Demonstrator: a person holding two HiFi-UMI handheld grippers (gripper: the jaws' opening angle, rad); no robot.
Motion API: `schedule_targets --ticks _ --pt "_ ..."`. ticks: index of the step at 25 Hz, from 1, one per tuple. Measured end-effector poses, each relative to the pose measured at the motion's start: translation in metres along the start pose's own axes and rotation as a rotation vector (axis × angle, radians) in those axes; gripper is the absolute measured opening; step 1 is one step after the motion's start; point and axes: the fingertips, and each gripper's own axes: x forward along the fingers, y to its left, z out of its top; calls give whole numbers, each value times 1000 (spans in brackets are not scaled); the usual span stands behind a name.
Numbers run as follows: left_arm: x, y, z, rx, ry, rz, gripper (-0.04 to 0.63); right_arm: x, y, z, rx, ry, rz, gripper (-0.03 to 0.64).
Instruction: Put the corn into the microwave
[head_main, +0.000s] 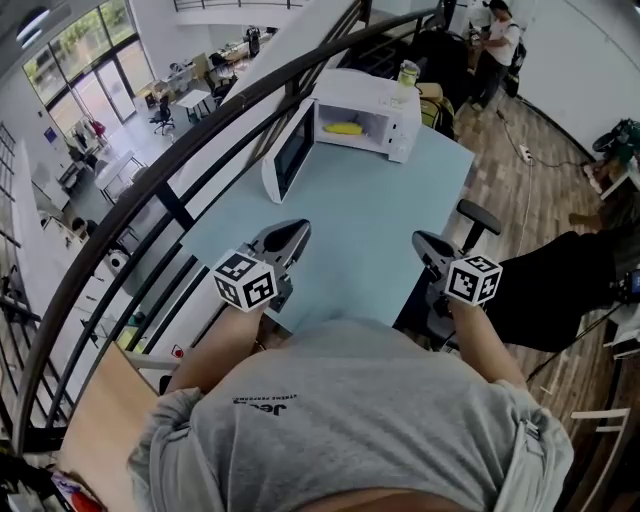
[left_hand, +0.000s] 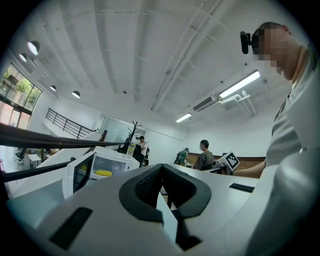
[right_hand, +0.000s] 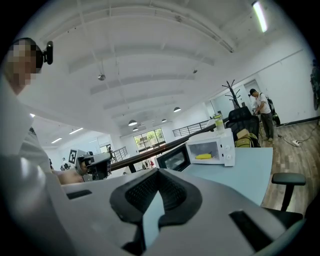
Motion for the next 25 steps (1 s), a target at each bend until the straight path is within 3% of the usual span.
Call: schedule_targets --ticks 25 --pt "3 0 -7 -12 37 -2 18 2 5 -3 -31 9 19 17"
